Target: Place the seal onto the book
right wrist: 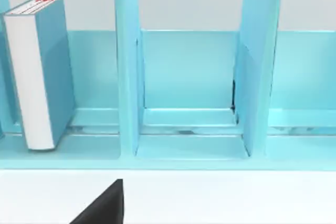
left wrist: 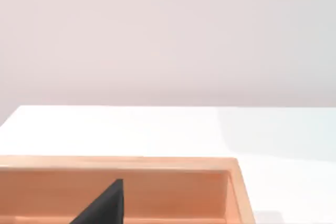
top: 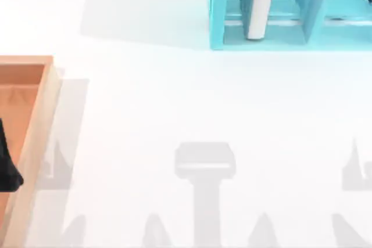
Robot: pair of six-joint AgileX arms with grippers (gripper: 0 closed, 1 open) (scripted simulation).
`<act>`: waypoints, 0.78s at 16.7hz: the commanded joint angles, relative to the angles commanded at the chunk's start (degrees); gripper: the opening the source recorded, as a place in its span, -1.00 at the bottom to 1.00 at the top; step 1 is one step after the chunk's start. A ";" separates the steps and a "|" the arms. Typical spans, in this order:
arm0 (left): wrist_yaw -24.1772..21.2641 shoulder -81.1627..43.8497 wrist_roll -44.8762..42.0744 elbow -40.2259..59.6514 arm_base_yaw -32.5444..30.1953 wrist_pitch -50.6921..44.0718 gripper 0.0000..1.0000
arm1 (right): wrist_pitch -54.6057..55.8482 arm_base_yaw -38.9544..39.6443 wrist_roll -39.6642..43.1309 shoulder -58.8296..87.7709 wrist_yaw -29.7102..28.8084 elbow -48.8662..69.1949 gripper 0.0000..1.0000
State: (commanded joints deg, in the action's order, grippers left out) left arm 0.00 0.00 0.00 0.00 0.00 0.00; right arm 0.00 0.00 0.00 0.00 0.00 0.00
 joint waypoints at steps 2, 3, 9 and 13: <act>0.00 0.00 0.00 0.00 0.00 0.00 1.00 | 0.00 0.00 0.00 0.00 0.00 0.00 1.00; 0.00 0.00 0.00 0.00 0.00 0.00 1.00 | 0.35 0.15 -0.05 0.57 -0.22 0.33 1.00; 0.00 0.00 0.00 0.00 0.00 0.00 1.00 | 9.61 4.48 -0.81 16.64 -5.30 9.05 1.00; 0.00 0.00 0.00 0.00 0.00 0.00 1.00 | 20.43 9.61 -1.52 37.78 -10.97 19.25 1.00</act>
State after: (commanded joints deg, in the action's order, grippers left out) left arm 0.00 0.00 0.00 0.00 0.00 0.00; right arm 20.43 9.61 -1.52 37.78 -10.97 19.25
